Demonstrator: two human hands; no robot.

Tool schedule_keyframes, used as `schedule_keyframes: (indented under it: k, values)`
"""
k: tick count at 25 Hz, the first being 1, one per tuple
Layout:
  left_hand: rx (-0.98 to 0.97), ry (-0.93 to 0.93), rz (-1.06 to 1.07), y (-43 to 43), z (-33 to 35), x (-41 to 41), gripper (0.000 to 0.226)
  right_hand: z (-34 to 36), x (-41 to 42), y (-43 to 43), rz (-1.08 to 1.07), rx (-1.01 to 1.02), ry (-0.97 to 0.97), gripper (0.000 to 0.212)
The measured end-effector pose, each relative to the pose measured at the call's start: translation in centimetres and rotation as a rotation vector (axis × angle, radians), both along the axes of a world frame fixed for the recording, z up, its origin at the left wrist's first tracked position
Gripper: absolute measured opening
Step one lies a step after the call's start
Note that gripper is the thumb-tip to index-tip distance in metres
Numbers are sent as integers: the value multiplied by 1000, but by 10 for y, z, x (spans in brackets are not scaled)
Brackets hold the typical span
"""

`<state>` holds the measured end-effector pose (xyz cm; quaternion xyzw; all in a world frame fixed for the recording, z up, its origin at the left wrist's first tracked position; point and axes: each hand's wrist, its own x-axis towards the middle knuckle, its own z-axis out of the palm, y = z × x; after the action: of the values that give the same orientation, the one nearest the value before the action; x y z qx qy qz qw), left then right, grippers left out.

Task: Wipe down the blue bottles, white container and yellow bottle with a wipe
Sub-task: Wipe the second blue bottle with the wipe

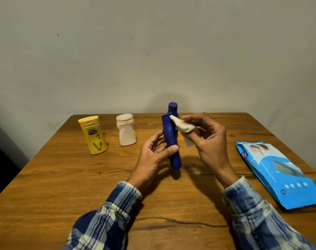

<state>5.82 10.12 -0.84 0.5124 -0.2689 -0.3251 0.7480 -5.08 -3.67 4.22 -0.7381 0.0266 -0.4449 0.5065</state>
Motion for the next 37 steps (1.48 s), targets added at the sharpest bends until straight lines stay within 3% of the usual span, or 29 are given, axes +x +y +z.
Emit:
schedule_keyframes:
  k: [3, 6, 11, 15, 20, 24, 37]
  values:
    - [16, 35, -50, 1, 2, -5, 63, -6, 4, 5, -61, -274, 67, 36]
    - [1, 91, -66, 3, 8, -9, 51, -6, 1, 6, -12, -513, 171, 31]
    - [58, 0, -86, 3, 4, -6, 55, -1, 0, 2, -105, -427, 157, 33]
    - [44, 69, -75, 3, 7, -12, 40, -4, 0, 10, 34, -565, 350, 23]
    - [59, 33, -53, 3, 5, -9, 50, 0, -3, -8, -63, -89, 137, 20]
    - [0, 87, -28, 3, 11, -10, 44, -2, -2, -17, -161, 93, 60, 24]
    - [39, -9, 231, -2, 14, 1, 52, 7, -11, -32, -189, 303, -81, 22]
